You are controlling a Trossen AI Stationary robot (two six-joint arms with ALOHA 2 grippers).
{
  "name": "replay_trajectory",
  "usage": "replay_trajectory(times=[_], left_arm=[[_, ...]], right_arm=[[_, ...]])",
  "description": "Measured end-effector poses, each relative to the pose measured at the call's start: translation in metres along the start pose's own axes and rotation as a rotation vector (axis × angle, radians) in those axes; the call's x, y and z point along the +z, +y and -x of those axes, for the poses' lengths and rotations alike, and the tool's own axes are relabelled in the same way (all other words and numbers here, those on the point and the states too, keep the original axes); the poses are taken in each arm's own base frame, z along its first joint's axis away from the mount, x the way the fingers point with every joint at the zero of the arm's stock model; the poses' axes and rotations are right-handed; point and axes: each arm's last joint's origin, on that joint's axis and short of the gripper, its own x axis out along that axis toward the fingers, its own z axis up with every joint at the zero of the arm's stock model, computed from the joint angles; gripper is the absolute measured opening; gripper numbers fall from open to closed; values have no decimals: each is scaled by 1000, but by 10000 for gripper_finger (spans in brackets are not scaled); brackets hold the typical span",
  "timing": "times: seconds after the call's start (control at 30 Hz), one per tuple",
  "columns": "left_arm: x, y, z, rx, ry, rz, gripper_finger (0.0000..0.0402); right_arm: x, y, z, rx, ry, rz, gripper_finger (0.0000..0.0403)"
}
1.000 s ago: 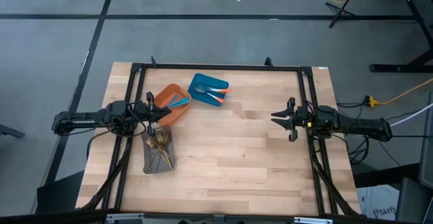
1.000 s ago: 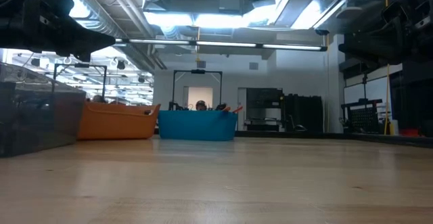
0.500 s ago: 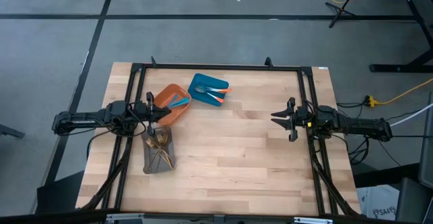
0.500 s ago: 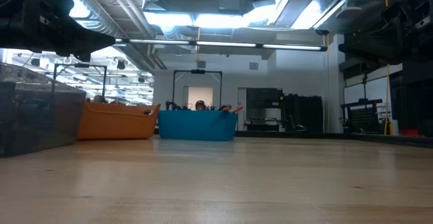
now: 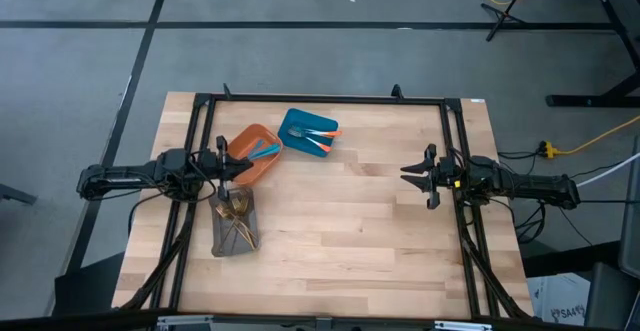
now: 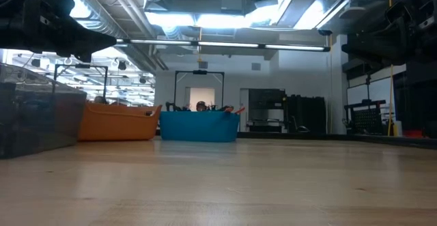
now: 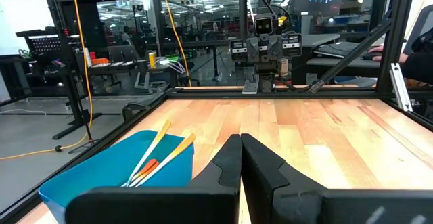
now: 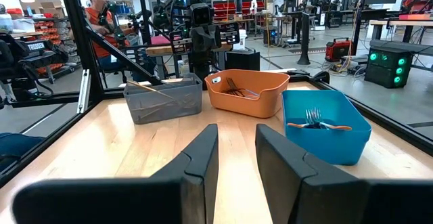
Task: Sort silverware by color (type)
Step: Return to Home Position
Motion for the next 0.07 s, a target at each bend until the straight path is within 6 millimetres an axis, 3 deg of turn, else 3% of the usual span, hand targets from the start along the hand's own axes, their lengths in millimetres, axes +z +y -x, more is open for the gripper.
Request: replay_trajectory(times=[0.07], left_arm=[[0, 0, 0, 0, 0, 0, 0]], right_arm=[[0, 0, 0, 0, 0, 0, 92]])
